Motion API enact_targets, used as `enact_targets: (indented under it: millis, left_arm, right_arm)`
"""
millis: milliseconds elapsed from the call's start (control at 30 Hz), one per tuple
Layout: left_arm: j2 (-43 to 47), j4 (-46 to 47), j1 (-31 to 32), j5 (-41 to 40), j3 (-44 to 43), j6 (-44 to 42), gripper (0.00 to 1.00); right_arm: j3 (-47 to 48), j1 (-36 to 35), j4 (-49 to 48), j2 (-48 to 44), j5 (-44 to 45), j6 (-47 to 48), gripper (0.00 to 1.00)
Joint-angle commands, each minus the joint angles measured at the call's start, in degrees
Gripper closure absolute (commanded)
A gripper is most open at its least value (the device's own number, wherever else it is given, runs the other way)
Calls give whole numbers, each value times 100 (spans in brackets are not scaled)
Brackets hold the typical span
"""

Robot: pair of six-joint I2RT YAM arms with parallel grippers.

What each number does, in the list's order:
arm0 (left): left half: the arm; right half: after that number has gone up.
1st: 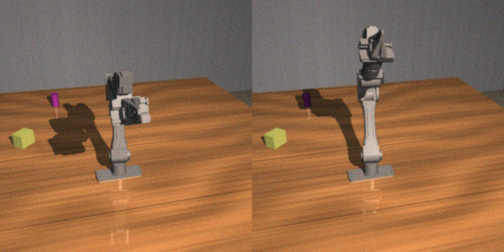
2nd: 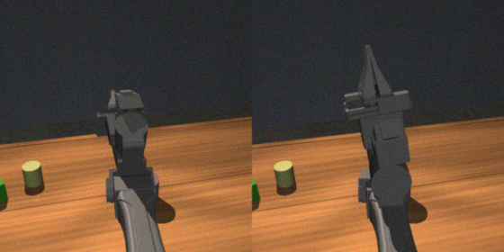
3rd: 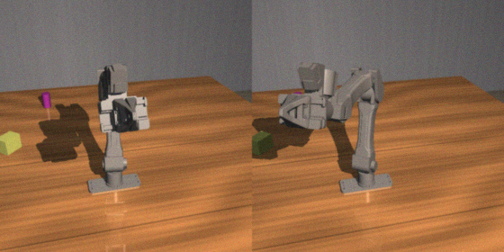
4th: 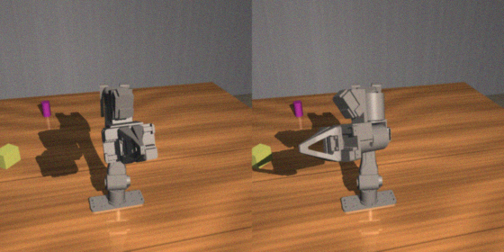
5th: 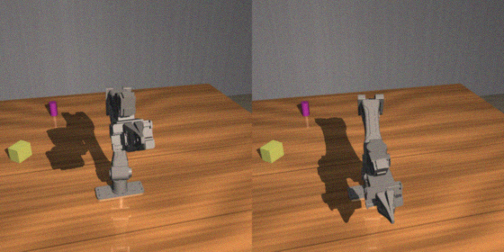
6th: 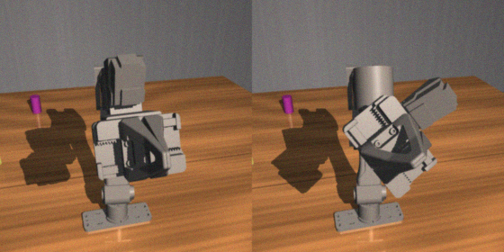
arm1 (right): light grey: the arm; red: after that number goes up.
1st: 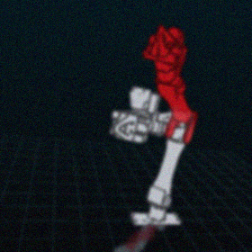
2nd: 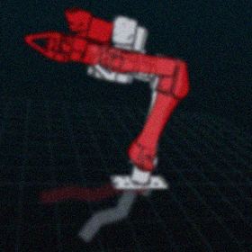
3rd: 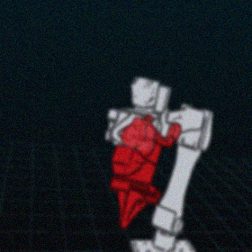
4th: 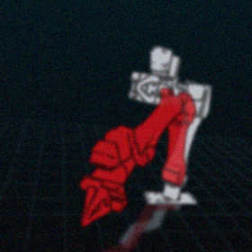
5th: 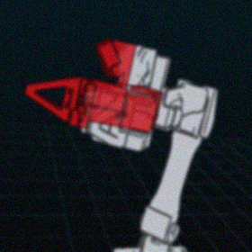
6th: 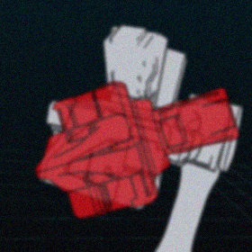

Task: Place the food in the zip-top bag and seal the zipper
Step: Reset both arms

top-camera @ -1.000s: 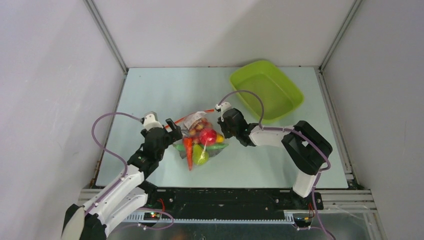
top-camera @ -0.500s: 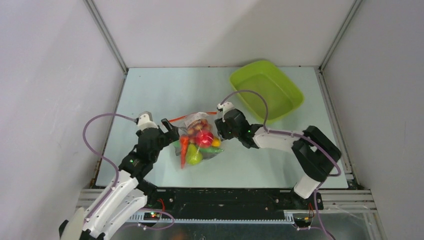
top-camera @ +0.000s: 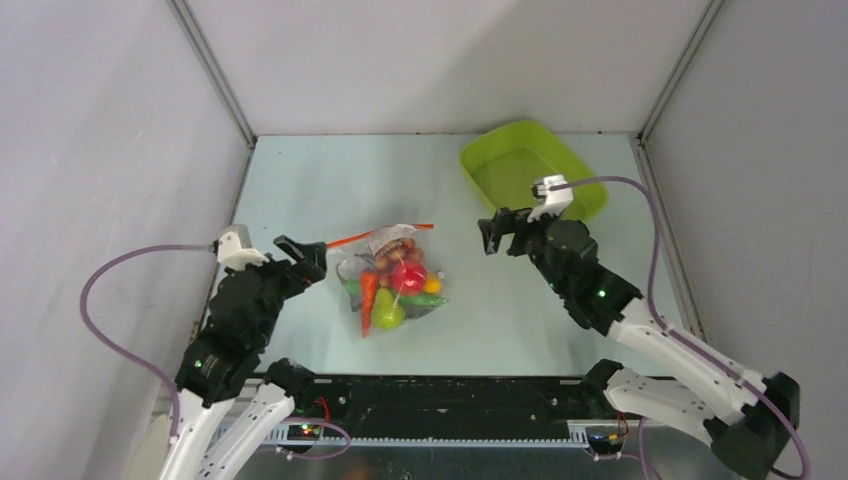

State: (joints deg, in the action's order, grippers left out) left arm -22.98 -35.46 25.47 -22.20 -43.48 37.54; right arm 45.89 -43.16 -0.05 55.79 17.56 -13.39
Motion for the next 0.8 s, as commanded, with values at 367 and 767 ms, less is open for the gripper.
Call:
enact_targets:
  millis: [367,767]
  left_arm:
    - [600,-1185,-31,-516,-487,103,0]
    - [571,-1237,-30,-569,-421,156,0]
  right_arm:
    - [-456,58,889,-1677,2315,315,0]
    - [-458,60,1007,-1908,2228,627,0]
